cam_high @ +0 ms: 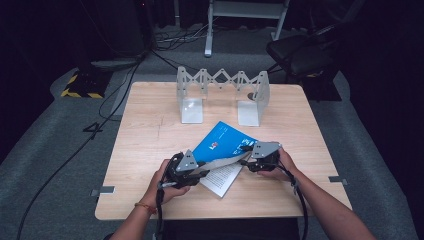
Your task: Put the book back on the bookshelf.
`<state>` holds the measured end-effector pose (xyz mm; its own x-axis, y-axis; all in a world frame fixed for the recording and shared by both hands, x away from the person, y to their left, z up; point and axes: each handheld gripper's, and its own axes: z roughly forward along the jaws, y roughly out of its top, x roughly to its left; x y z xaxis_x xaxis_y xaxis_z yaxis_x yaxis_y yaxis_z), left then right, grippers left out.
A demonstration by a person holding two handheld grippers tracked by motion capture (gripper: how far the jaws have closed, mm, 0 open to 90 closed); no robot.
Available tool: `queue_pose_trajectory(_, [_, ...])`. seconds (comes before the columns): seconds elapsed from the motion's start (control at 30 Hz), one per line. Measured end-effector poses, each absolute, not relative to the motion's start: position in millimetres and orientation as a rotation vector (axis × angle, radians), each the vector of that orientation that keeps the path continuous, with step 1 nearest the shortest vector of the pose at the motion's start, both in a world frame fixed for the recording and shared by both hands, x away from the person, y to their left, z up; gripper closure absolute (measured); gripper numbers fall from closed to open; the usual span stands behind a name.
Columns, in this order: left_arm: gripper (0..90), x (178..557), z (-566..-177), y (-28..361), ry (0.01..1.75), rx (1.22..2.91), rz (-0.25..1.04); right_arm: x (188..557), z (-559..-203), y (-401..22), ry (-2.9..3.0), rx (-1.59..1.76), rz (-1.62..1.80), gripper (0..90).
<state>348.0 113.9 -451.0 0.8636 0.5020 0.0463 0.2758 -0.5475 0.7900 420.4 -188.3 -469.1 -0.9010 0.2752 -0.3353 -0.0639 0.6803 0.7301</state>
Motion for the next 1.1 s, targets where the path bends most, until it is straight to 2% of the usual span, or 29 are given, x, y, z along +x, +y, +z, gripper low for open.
queue_pose_trajectory(0.13, [48.2,342.5,-447.8,102.0,0.573,2.203,0.378,413.7,-464.5,-178.4,2.473,0.145,1.044,57.3])
queue_pose_trajectory(0.23, [42.9,339.2,-442.9,89.7,0.601,2.215,0.43,407.1,-461.3,-168.0,2.476,0.121,1.004,60.6])
queue_pose_trajectory(0.3, [43.1,338.3,-442.1,84.7,0.602,2.251,0.493,402.9,-459.5,-162.1,2.477,0.113,0.993,62.4])
queue_pose_trajectory(0.33, [45.4,337.9,-442.8,83.8,0.608,2.259,0.529,400.5,-458.6,-159.0,2.479,0.106,0.985,63.3])
queue_pose_trajectory(0.37, [51.8,338.6,-443.3,84.9,0.618,2.261,0.548,397.6,-457.4,-155.4,2.486,0.107,0.977,63.9])
queue_pose_trajectory(0.43, [59.0,339.8,-442.3,92.1,0.608,2.24,0.532,395.0,-456.8,-151.4,2.487,0.092,0.965,64.6])
queue_pose_trajectory(0.53, [62.2,340.7,-442.7,99.0,0.576,2.233,0.522,394.2,-455.8,-150.6,2.48,0.092,1.004,63.3])
queue_pose_trajectory(0.7, [66.4,344.4,-446.7,111.2,0.569,2.226,0.454,412.2,-463.9,-163.6,2.511,0.127,1.111,49.1])
queue_pose_trajectory(0.8, [66.5,346.1,-445.8,117.8,0.573,2.209,0.447,429.7,-472.6,-182.4,2.472,0.143,1.042,49.3])
queue_pose_trajectory(0.93, [66.2,348.6,-444.5,120.0,0.57,2.209,0.435,433.5,-471.3,-188.3,2.47,0.07,1.032,57.5])
queue_pose_trajectory(1.0, [61.8,349.9,-442.3,122.1,0.603,2.199,0.42,429.8,-469.8,-185.8,2.463,0.052,1.002,60.5])
queue_pose_trajectory(1.1, [50.1,346.9,-437.3,119.4,0.631,2.214,0.446,423.8,-464.6,-181.8,2.457,0.081,0.983,63.0])
